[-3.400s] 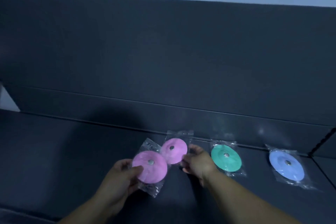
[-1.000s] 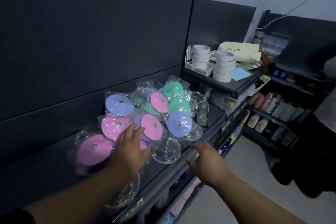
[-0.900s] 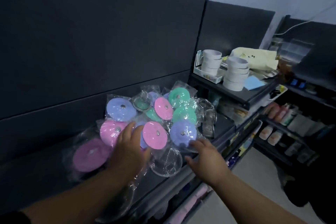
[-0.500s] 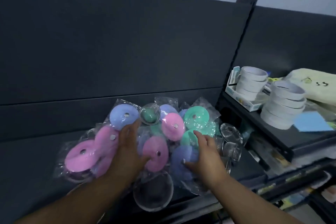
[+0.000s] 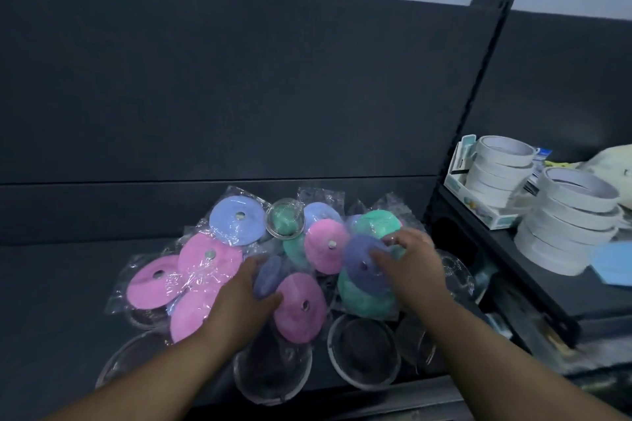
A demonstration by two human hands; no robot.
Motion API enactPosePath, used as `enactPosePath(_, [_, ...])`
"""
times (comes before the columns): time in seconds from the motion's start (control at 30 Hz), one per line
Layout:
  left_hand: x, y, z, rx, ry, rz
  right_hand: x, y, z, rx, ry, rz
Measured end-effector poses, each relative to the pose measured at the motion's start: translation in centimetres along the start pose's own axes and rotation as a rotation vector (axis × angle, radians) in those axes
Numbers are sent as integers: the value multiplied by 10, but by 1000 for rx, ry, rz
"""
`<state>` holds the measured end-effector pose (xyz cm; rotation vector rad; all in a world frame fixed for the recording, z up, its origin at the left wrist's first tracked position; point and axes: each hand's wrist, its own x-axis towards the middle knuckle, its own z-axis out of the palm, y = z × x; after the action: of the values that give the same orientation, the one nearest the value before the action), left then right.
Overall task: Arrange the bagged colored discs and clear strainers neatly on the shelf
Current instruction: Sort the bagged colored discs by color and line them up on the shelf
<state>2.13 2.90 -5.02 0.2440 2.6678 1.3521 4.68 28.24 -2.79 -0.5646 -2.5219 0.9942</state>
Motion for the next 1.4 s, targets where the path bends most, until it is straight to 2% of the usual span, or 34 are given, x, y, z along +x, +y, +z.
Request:
enactPosePath(0.17, [0, 0, 2, -8, 67, 16, 32, 6, 5, 147, -3, 151])
enactPosePath(0.27, [0, 2, -2, -72, 114, 0, 38, 0, 8, 235, 3, 169])
enactPosePath(0.43, [-4, 12, -9, -169, 214, 24, 37, -12, 8, 262, 43, 76])
enactPosePath(0.53, [-6, 17, -14, -202, 282, 27, 35, -21, 8, 358, 77, 33])
enactPosePath(0.87, [-15, 18, -44, -367, 444, 33, 29, -91, -7, 848, 185, -175])
enactPosePath(0.93, [-16, 18, -55, -404, 466, 27, 24, -107, -4, 985, 103, -134])
enactPosePath(1.0, [-17, 15, -67, -441, 499, 16, 15, -120, 3, 1102, -47, -47])
enactPosePath(1.13, [-27, 1, -95, -548, 542, -19, -11, -141, 27, 1342, -450, 211])
enactPosePath(1.23, [-42, -20, -117, -685, 554, -78, -40, -154, 55, 1340, -655, 381])
enactPosePath(1.4, [-83, -73, -174, -820, 570, -129, -96, -194, 131, 1129, -764, 474])
